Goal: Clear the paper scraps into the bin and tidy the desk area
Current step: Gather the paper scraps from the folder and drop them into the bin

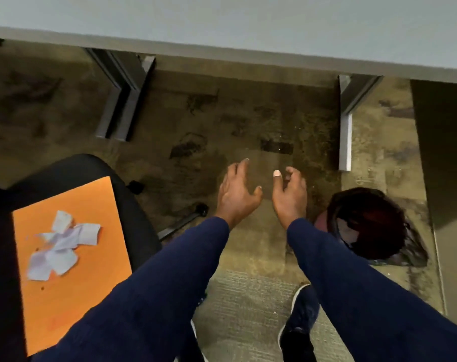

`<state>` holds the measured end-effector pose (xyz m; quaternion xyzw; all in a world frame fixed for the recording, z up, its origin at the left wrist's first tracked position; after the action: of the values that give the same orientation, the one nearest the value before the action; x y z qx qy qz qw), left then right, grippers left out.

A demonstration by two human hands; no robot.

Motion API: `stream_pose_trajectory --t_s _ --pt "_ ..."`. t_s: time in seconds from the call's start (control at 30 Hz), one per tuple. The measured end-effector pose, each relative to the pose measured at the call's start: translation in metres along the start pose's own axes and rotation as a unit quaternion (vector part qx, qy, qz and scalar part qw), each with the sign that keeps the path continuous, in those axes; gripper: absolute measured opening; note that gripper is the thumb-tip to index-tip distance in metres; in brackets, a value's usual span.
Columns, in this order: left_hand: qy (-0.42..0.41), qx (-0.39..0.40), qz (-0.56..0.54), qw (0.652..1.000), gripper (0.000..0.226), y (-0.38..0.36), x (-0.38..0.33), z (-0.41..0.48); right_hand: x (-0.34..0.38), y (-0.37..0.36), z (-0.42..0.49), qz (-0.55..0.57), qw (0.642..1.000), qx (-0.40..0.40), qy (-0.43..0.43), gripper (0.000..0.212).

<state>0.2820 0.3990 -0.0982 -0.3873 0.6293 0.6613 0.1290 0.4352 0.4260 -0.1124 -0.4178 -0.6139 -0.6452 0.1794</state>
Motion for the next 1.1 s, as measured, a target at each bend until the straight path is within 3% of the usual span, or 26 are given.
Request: stream_pose_trajectory --t_s 0.37,0.77,0.93,1.1 --pt "0.047 -0.097 -0.004 0.994 0.078 0.156 0.11 -0.019 0.115 -0.094 -0.103 0.015 0.993 0.077 0.093 0.046" --pt "0.092 -0.206 0.067 0.972 0.068 0.261 0.237 -0.069 0.189 -0.199 -0.22 -0.002 0.961 0.201 0.188 0.049" --pt "0.147 -0.244 0.115 0.951 0.074 0.292 0.288 -0.105 0.205 -0.228 -0.267 -0.038 0.92 0.25 0.298 0.053" --pt "0.225 -0.23 0.166 0.932 0.088 0.296 0.33 -0.139 0.213 -0.254 -0.302 -0.097 0.839 0.329 0.423 0.067"
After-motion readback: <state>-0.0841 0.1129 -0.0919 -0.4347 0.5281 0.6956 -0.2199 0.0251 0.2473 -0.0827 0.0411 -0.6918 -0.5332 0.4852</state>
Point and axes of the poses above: each hand's wrist, its own z-axis towards the middle knuckle, its own y-axis out of the back of the hand, x = y × z, the point moved 5 cm from there along z, towards the middle knuckle, and after that the axes turned 10 degrees about -x, right-handed, at the moved point
